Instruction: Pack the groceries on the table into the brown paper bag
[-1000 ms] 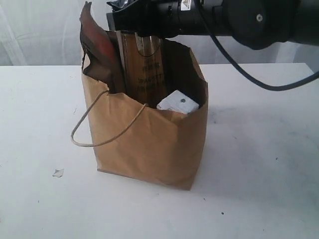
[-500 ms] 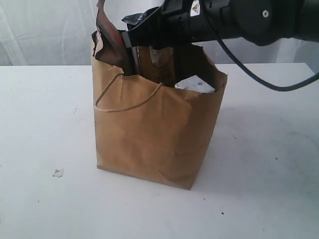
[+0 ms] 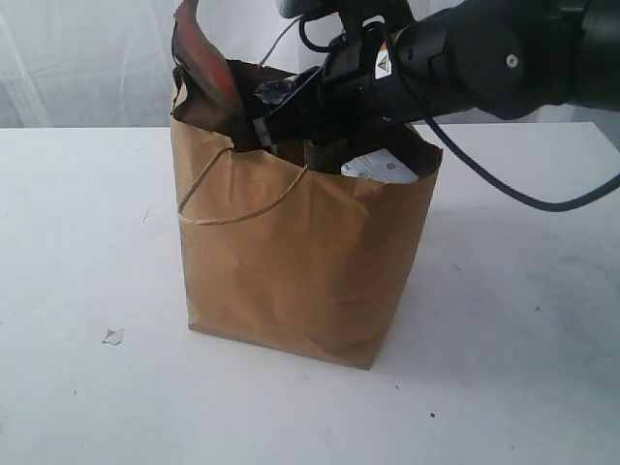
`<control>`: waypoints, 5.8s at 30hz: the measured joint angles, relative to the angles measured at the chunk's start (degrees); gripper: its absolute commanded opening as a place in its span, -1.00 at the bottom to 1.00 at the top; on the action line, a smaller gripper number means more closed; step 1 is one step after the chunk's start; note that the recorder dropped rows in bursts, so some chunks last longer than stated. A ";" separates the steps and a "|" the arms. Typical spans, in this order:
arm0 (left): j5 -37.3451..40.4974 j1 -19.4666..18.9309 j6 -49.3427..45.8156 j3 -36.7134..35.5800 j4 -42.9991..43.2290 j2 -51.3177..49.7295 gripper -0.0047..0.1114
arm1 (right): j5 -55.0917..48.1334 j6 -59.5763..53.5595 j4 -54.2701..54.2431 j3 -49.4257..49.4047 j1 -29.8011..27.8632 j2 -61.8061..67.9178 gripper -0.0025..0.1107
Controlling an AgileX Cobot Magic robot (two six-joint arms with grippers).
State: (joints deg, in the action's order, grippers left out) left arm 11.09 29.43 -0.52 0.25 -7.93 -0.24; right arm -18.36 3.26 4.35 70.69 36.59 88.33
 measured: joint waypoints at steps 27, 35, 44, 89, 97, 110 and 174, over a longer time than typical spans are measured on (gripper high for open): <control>0.00 0.00 0.00 0.00 0.00 0.00 -0.92 | -2.78 -0.41 -1.98 -0.48 0.00 -4.14 -0.03; 0.00 0.00 0.00 0.00 0.00 0.00 -0.92 | -0.57 -1.35 -2.43 -0.48 1.22 -5.65 0.07; 0.00 0.00 0.00 0.00 0.00 0.00 -0.92 | -0.17 -1.35 -2.56 -0.48 1.58 -10.44 0.07; 0.00 0.00 0.00 0.00 0.00 0.00 -0.92 | -4.39 3.53 -1.46 -0.29 -32.72 -16.92 0.04; 0.00 0.00 0.00 0.00 0.00 0.00 -0.92 | -2.60 -23.06 -30.27 -0.26 -37.32 -0.09 0.04; 0.00 0.00 0.00 0.00 0.00 0.00 -0.92 | -18.12 -61.76 -73.22 12.42 -34.57 18.19 0.37; 0.00 0.00 0.00 0.00 0.00 0.00 -0.92 | -19.38 -49.32 -57.84 19.16 -28.35 31.75 0.37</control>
State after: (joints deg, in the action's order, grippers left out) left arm 11.09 29.43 -0.52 0.25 -7.93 -0.24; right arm -37.74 -46.06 -53.49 89.85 8.24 120.08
